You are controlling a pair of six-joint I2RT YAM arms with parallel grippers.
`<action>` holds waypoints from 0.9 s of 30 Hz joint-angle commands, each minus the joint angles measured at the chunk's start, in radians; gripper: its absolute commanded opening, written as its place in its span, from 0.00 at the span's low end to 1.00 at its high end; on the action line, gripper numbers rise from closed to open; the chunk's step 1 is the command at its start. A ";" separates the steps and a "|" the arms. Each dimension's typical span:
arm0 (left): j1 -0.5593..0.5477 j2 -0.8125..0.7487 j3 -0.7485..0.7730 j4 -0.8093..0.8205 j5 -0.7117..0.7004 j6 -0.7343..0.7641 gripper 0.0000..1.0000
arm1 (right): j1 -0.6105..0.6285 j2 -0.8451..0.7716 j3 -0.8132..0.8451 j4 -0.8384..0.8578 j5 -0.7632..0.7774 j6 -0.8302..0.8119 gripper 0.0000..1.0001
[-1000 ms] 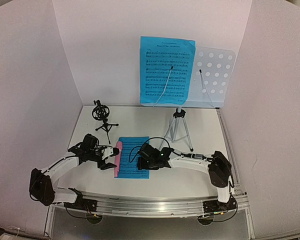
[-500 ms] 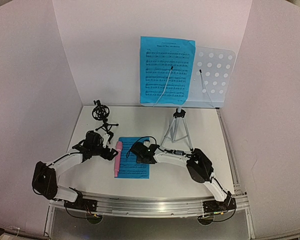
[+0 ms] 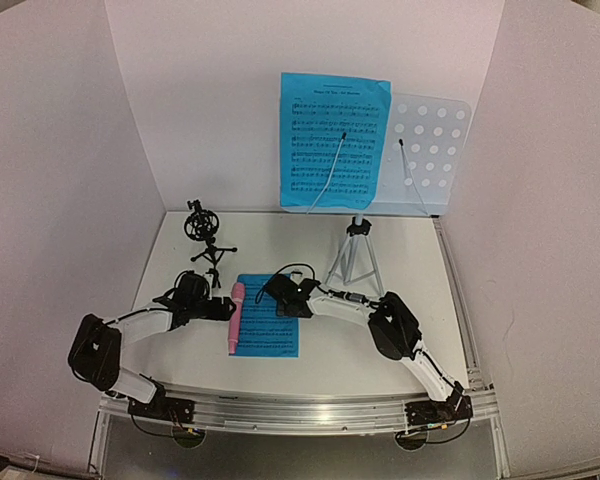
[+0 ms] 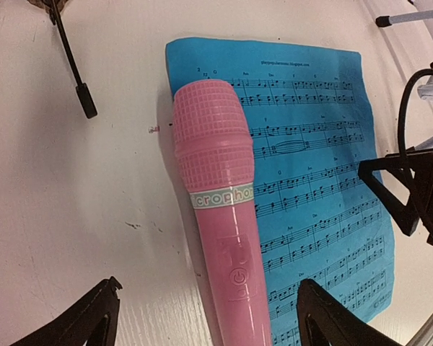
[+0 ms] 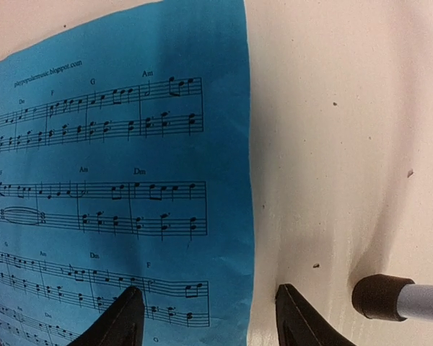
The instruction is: Set up the instrument practice props
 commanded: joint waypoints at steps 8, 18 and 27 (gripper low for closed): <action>-0.012 0.007 -0.065 0.102 -0.046 -0.085 0.84 | 0.001 0.043 0.014 -0.025 -0.109 -0.007 0.19; -0.012 0.002 -0.062 0.128 -0.046 -0.080 0.85 | 0.002 -0.014 0.036 -0.022 -0.090 -0.029 0.00; -0.011 -0.010 -0.061 0.139 -0.047 -0.063 0.86 | 0.023 -0.153 0.017 -0.029 -0.009 -0.080 0.00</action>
